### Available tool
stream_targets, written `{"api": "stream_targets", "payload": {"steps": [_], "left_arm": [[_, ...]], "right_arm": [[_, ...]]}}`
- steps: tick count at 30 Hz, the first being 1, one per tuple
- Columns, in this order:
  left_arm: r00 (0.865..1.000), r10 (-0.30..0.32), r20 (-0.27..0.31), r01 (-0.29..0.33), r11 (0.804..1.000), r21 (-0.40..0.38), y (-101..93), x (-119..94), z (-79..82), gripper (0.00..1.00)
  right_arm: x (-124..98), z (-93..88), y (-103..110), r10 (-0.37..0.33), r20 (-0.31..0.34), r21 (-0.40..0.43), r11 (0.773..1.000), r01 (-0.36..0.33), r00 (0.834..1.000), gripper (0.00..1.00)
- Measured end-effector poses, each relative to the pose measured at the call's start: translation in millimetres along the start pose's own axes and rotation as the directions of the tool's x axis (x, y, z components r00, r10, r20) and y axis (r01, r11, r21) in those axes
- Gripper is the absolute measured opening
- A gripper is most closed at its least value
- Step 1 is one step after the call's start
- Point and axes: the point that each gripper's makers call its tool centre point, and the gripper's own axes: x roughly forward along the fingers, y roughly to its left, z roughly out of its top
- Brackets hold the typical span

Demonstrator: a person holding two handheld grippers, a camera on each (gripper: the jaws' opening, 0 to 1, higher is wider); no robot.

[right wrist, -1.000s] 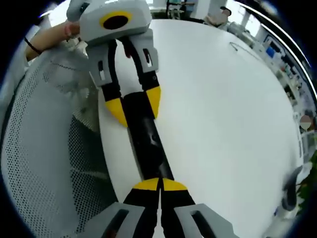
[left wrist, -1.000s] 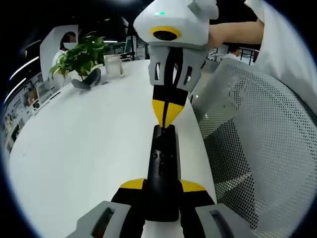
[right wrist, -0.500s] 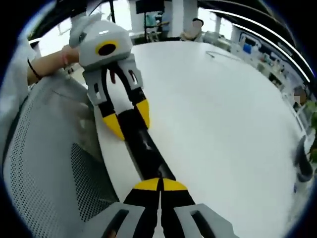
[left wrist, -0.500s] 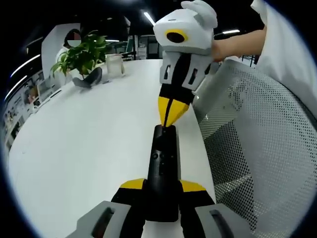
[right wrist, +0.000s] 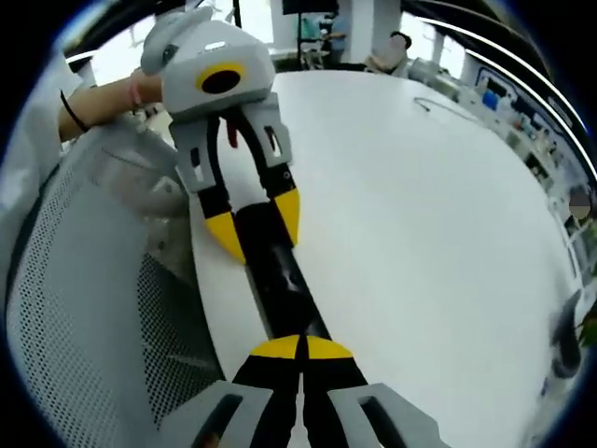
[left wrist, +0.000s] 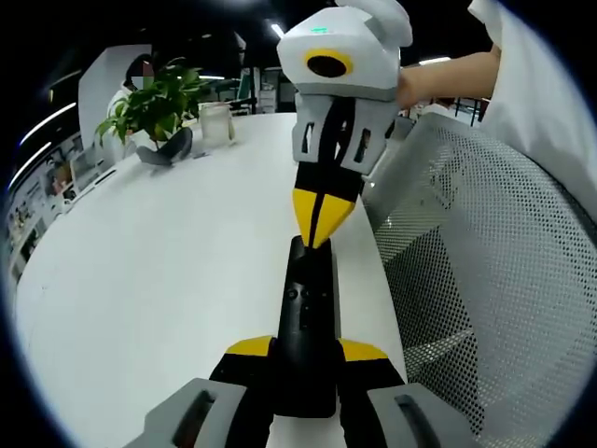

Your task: Press the specified remote control buttons in sequence, fully releasing each button before pressing the next.

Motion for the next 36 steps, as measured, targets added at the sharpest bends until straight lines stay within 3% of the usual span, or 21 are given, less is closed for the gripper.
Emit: {"api": "stream_targets", "payload": {"steps": [9,15,22,28,33,36], "left_arm": [[1.0,-0.001,0.001,0.001,1.0,-0.001,0.1,-0.3,-0.1,0.24],[1.0,-0.003,0.001,0.003,1.0,-0.001,0.3,-0.4,-0.3,0.24],[1.0,-0.002,0.001,0.002,1.0,0.0,0.4,-0.3,-0.2,0.24],[1.0,-0.003,0.003,0.003,1.0,-0.001,0.3,-0.3,-0.1,0.24],[1.0,-0.002,0.002,0.002,1.0,0.001,-0.1,-0.4,-0.2,0.24],[1.0,-0.002,0.001,0.002,1.0,0.003,-0.2,-0.5,-0.5,0.24]], "right_arm": [[2.9,0.0,-0.3,-0.024,-0.057,-0.044,0.999,0.021,0.998,0.0],[2.6,-0.7,-1.3,-0.037,-0.058,-0.063,0.997,0.034,0.998,0.0],[-0.6,0.5,-2.2,0.0,0.026,0.061,0.998,-0.001,1.0,0.0],[4.7,10.6,3.9,0.015,0.028,-0.029,0.999,-0.014,1.0,0.0],[6.6,9.5,4.7,0.027,-0.004,-0.085,0.996,-0.027,1.0,0.0],[6.9,9.0,5.6,0.025,-0.028,-0.161,0.987,-0.03,0.999,0.0]]}}
